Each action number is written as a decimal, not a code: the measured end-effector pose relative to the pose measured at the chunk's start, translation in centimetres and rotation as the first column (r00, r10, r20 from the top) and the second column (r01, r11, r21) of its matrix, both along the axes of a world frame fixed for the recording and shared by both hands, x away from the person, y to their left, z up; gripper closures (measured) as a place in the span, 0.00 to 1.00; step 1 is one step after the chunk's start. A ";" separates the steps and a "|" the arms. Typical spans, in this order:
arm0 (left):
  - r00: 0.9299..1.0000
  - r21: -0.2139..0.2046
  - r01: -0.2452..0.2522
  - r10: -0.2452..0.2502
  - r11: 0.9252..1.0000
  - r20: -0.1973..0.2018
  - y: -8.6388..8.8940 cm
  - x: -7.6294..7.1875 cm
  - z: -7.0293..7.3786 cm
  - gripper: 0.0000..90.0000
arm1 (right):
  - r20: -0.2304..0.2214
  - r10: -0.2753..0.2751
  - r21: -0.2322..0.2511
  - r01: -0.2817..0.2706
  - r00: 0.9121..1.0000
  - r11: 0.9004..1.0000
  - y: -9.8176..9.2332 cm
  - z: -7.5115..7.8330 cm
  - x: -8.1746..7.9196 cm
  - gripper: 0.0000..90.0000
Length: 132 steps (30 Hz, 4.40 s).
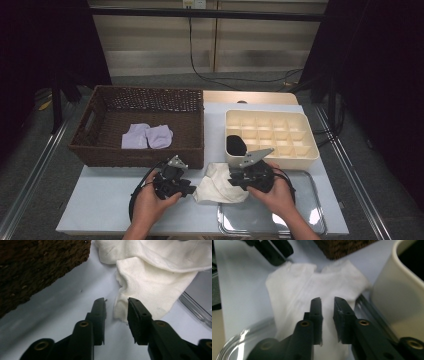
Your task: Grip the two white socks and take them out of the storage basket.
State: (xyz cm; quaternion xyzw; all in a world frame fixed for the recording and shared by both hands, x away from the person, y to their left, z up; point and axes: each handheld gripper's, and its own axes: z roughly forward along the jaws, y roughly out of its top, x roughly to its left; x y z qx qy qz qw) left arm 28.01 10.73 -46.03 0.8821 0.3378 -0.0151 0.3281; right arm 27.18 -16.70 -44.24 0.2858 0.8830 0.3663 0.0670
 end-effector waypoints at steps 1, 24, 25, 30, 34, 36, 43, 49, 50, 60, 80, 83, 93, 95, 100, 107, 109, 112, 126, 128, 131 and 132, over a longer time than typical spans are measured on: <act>1.000 0.013 0.003 -0.003 1.000 0.011 0.0 0.0 -0.1 0.78 | -0.009 0.001 0.009 0.000 1.000 1.000 0.5 -0.1 0.3 0.80; 1.000 0.058 0.021 -0.021 0.998 -0.007 -0.4 -0.1 -0.2 0.97 | -0.016 -0.062 0.041 0.062 0.998 0.997 1.8 -1.7 2.5 1.00; 1.000 0.056 0.021 -0.021 0.998 -0.007 -0.5 -0.1 -0.2 0.97 | -0.017 -0.056 0.049 0.056 0.998 0.997 1.6 -1.5 2.4 1.00; 1.000 0.058 0.027 -0.026 0.998 -0.007 -0.7 -0.2 -0.1 0.97 | -0.023 -0.060 0.085 0.062 0.998 0.994 1.8 -1.6 2.4 0.88; 1.000 0.056 0.029 -0.029 0.998 -0.010 -0.7 -0.2 -0.1 0.97 | -0.025 -0.082 0.073 0.083 0.996 0.994 2.9 -2.5 3.0 0.71; 0.999 0.057 0.031 -0.030 0.998 -0.010 -0.7 -0.2 -0.1 0.97 | -0.029 -0.080 0.064 0.081 0.996 0.995 3.4 -2.9 3.2 0.70; 1.000 0.057 0.027 -0.026 0.998 -0.010 -0.5 -0.1 0.1 0.97 | -0.007 -0.083 0.004 0.083 0.997 0.997 3.6 -3.6 3.3 1.00; 1.000 0.050 0.028 -0.028 0.998 -0.010 -0.3 -0.1 0.3 0.97 | -0.021 -0.073 0.002 0.073 0.997 0.997 3.5 -3.3 3.3 1.00; 1.000 0.049 0.029 -0.028 0.998 -0.010 -0.3 -0.1 0.3 0.97 | -0.023 -0.079 0.009 0.079 0.997 0.997 3.3 -3.2 3.2 1.00; 1.000 0.042 0.021 -0.021 0.999 0.002 -0.3 0.0 0.4 0.97 | 0.011 -0.121 0.061 0.120 0.993 0.991 1.4 -2.4 2.3 0.78; 1.000 0.034 0.017 -0.017 0.999 -0.020 -0.2 0.0 0.5 0.97 | -0.005 -0.063 0.061 0.063 0.998 0.996 2.0 -3.2 1.3 0.96; 1.000 0.035 0.018 -0.017 0.999 -0.026 -0.2 0.1 0.4 0.98 | -0.025 -0.068 0.070 0.070 0.997 0.995 1.8 -3.0 1.6 0.97; 0.998 0.033 0.029 -0.027 0.999 -0.061 -0.2 0.2 0.3 0.98 | -0.030 -0.073 0.155 0.077 0.997 0.985 -0.1 -2.1 1.6 0.97; 0.998 0.031 0.031 -0.029 0.999 -0.056 -0.2 0.2 0.3 0.98 | -0.033 -0.072 0.158 0.076 0.997 0.984 -0.3 -2.1 1.6 0.97; 0.998 0.029 0.024 -0.023 0.999 -0.061 -0.4 0.3 0.2 1.00 | -0.041 -0.067 0.157 0.073 0.997 0.985 -0.8 -2.5 1.5 0.96; 0.998 0.017 0.029 -0.027 0.999 -0.064 -0.4 0.3 0.2 1.00 | -0.066 -0.064 0.152 0.073 0.996 0.986 -1.3 -2.6 1.4 0.94; 0.997 0.021 0.044 -0.043 0.999 -0.061 -0.5 0.2 0.3 1.00 | -0.068 -0.060 0.131 0.069 0.996 0.989 -1.2 -2.8 1.2 0.94; 0.998 0.014 0.044 -0.044 0.999 -0.053 -0.6 0.2 0.3 1.00 | -0.062 -0.080 0.127 0.088 0.995 0.988 -1.1 -2.6 1.1 0.85; 0.997 0.000 0.047 -0.047 0.999 -0.054 -0.6 0.2 0.4 1.00 | -0.034 -0.070 0.081 0.073 0.997 0.994 2.7 -2.9 2.0 0.77; 0.998 0.004 0.045 -0.044 0.999 -0.051 -0.6 0.2 0.4 1.00 | -0.041 -0.081 0.083 0.085 0.996 0.993 2.4 -3.1 2.0 0.85; 0.997 0.011 0.043 -0.043 0.999 -0.063 -0.5 0.3 0.3 1.00 | -0.049 -0.084 0.101 0.088 0.995 0.991 1.8 -2.8 2.1 0.93; 0.997 0.011 0.043 -0.043 0.999 -0.063 -0.5 0.3 0.3 1.00 | -0.049 -0.084 0.101 0.088 0.995 0.991 1.8 -2.8 2.1 0.93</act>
